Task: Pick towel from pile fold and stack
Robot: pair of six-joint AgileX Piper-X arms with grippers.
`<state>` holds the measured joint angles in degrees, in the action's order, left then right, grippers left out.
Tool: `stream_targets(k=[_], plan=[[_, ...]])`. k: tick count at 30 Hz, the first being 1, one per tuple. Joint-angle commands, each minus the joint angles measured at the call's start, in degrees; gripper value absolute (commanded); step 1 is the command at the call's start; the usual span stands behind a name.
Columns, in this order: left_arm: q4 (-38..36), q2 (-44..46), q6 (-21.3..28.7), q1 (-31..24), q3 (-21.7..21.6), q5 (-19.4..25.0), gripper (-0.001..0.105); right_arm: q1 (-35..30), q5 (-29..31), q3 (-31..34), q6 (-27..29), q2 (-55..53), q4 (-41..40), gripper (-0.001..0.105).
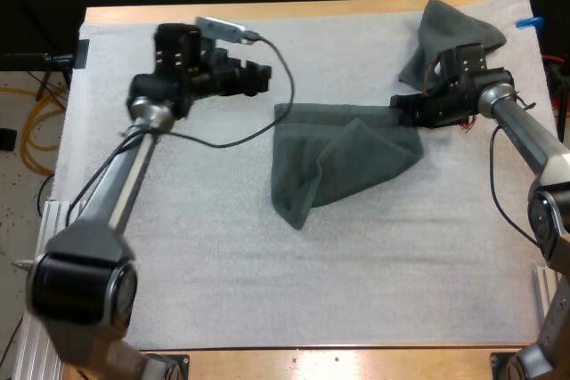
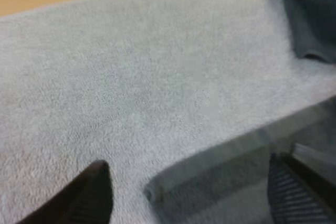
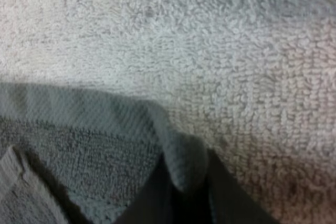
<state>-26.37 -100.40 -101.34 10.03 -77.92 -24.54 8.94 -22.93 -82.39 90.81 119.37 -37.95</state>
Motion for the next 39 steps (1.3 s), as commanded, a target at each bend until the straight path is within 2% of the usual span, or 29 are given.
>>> stream_targets(k=[1, 5, 12, 15, 20, 24, 27, 31, 39], plan=[[0.4, -1.52, -0.29, 1.06, -1.52, 2.2, 0.069, 0.2, 0.01, 0.34, 0.82, 0.81, -1.47, 0.0], [-0.52, -5.73, -0.44, 2.9, -3.84, 2.57, 0.069, 0.2, 0.01, 0.34, 1.0, 0.81, -1.47, 0.0], [-9.12, -14.52, -0.48, 4.04, -9.59, 3.43, 0.069, 0.2, 0.01, 0.34, 1.13, 0.81, -1.47, 0.0], [-11.59, -17.38, -2.13, 4.04, -11.65, 3.41, 0.069, 0.2, 0.01, 0.34, 1.13, 0.81, -1.47, 0.0], [-14.81, -20.99, -4.62, 4.04, -15.39, 1.02, 0.069, 0.2, 0.01, 0.34, 1.13, 0.81, -1.47, 0.0], [-20.25, -24.46, -5.59, 4.04, -19.16, -1.01, 0.069, 0.2, -0.1, 0.34, 1.13, 0.81, -1.47, 0.0], [-22.72, -25.69, -6.13, 4.04, -21.73, -1.05, 0.069, 0.2, -0.38, 0.34, 1.13, 0.81, -1.47, 0.0], [-23.86, -25.84, -9.76, 4.04, -22.15, -1.05, 0.069, 0.2, -0.43, 0.34, 1.13, 0.81, -1.47, 0.0], [-26.29, -26.48, -10.85, 4.25, -22.28, -1.03, 0.069, 0.2, -0.43, 0.34, 1.13, 0.81, -1.47, 0.0]])
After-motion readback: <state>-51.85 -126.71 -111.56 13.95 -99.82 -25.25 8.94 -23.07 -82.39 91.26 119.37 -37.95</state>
